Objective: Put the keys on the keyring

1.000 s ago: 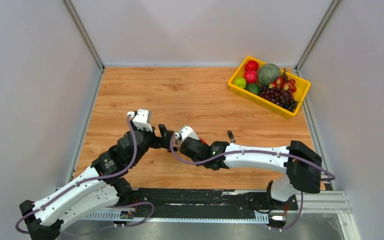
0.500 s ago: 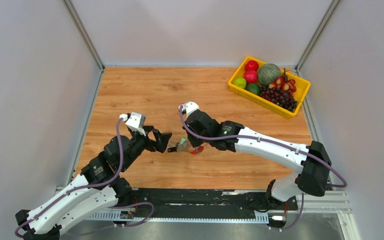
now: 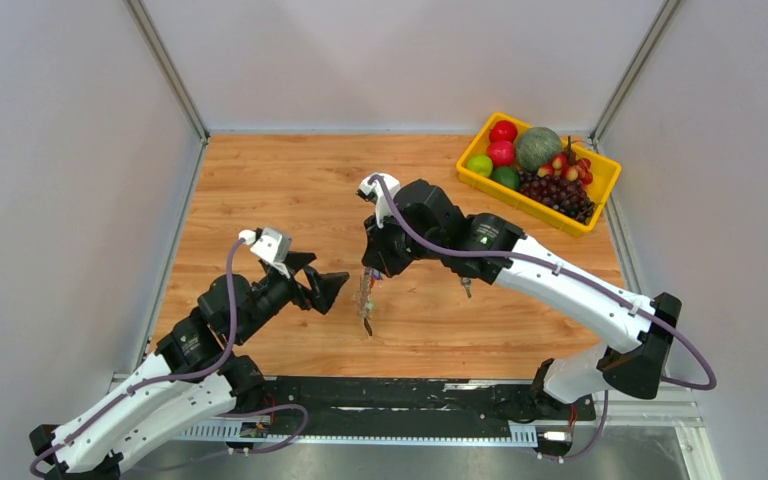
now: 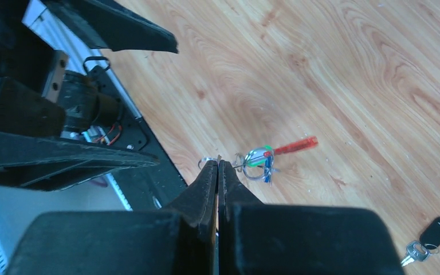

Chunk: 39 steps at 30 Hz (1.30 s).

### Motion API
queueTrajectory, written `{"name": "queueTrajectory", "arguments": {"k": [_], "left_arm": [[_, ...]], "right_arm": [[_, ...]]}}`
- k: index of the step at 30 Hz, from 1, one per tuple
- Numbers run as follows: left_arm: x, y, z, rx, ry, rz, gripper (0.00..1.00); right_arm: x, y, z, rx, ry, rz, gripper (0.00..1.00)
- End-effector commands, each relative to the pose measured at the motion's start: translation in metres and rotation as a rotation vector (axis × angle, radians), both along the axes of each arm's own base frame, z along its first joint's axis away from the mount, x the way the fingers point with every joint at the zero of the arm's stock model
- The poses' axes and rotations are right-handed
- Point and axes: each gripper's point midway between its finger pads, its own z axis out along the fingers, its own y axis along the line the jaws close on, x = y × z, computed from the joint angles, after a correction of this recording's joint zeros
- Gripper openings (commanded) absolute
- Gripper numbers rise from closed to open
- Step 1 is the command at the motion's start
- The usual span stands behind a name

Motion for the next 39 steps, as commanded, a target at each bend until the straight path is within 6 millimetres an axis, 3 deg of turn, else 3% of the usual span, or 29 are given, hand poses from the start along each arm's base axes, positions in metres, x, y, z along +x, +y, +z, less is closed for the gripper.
{"name": "queueTrajectory", "arguments": {"k": [1, 21, 39], "left_arm": [[-0.009, -0.011, 0.034, -0.072, -0.082, -0.084, 1.0], [-0.059, -0.04, 0.069, -0.187, -0.215, -0.414, 1.0], [-0.089, -0.047, 0.088, -0.246, -0.293, -0.576, 0.99]], "right_arm": [[-0.023, 0.0, 0.041, 0.082, 0.009, 0.134, 0.0], [-0.063, 0.0, 0.072, 0.09, 0.006, 0.434, 0.0], [-0.089, -0.004, 0.122, 0.266, -0.098, 0.567, 0.0]]}}
